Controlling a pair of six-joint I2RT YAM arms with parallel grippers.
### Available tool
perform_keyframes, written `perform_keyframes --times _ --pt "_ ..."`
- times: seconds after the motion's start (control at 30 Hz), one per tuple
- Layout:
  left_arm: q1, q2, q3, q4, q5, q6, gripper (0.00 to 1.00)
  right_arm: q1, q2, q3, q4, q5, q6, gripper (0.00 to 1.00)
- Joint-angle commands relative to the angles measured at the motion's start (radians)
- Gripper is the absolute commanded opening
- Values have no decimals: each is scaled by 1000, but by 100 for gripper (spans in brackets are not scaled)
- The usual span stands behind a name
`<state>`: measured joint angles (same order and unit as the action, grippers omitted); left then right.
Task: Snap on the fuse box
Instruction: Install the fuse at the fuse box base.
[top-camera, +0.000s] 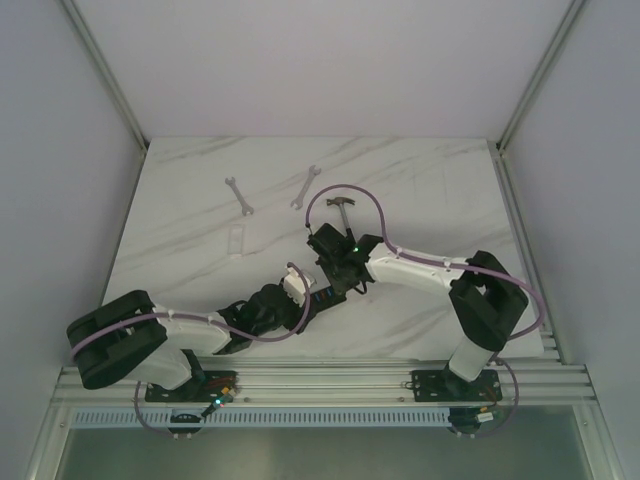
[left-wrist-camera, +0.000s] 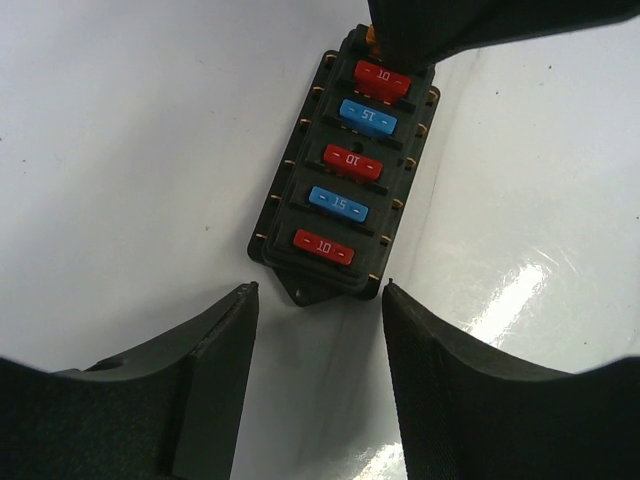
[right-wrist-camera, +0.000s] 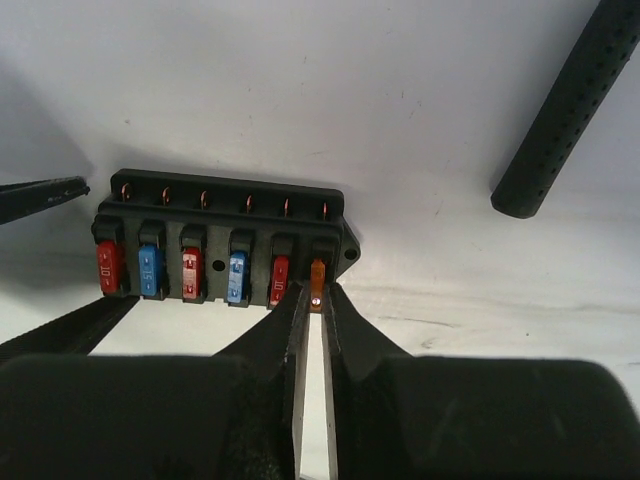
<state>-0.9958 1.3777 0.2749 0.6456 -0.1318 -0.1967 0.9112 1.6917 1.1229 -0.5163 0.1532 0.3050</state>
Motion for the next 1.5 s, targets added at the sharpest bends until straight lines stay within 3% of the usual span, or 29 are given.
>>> perform_keyframes --times 0.0,0.1,0.47,1.07,1.2,1.47 --pt "1 14 10 -1 19 13 61 -8 26 38 -41 -7 -9 8" --pt "2 14 9 -2 18 13 60 -14 32 42 -50 -20 -18 0" --pt "4 20 4 3 19 14 57 -42 136 34 -107 -80 -69 0" --pt "14 23 3 11 41 17 56 -51 377 39 -67 -49 -72 0" --pt "13 23 5 6 41 17 56 -36 338 48 -57 -75 -82 0" --pt "14 14 0 3 31 14 56 -36 97 74 -84 -119 -74 23"
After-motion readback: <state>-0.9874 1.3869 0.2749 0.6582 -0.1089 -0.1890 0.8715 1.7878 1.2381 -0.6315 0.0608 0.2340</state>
